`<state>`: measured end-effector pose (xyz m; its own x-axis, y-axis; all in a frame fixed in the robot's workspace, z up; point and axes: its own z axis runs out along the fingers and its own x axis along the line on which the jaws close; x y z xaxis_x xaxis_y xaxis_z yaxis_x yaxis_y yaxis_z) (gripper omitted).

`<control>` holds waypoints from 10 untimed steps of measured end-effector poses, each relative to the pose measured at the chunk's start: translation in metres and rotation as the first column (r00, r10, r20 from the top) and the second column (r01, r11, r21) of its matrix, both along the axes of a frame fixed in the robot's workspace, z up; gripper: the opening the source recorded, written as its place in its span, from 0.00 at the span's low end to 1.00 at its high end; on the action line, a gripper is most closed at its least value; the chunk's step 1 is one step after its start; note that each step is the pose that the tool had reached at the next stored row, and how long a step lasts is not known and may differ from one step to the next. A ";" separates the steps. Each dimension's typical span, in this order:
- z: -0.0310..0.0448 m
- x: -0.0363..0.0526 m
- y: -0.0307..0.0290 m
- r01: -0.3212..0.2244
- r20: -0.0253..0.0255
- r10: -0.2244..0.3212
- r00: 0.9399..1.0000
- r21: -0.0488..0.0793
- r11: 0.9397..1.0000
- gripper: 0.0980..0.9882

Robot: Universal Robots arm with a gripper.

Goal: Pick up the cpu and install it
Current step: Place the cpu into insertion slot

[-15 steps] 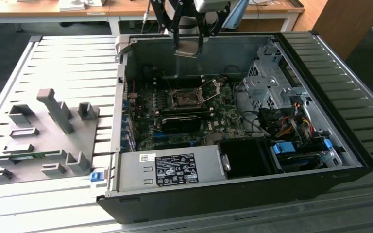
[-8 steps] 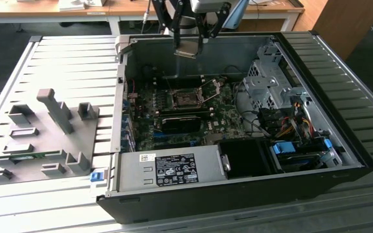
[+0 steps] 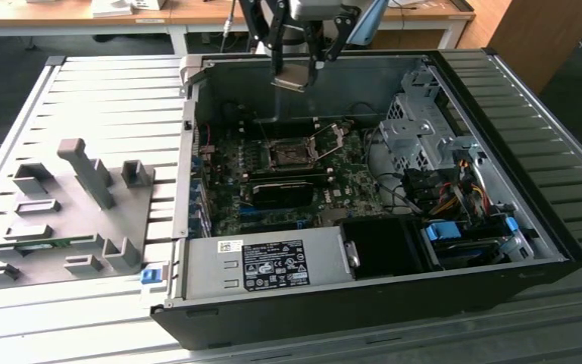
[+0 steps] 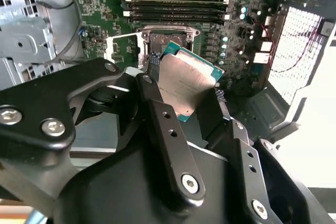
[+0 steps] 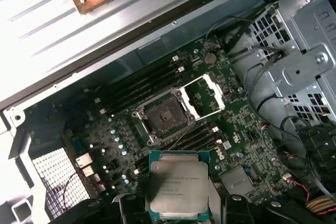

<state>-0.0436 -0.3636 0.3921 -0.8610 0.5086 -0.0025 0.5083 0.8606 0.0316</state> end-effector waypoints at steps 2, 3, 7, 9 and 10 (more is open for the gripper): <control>-0.0002 0.0000 0.0000 0.019 0.000 -0.019 1.000 0.000 1.000 0.49; -0.0003 0.0000 0.0000 0.029 0.000 -0.029 1.000 0.000 1.000 0.49; -0.0008 0.0000 0.0001 0.075 0.000 -0.075 0.997 0.000 0.997 0.49; -0.0011 0.0000 0.0001 0.105 0.000 -0.105 0.995 0.000 0.995 0.49; -0.0012 0.0000 0.0000 0.119 0.000 -0.119 0.993 0.000 0.993 0.49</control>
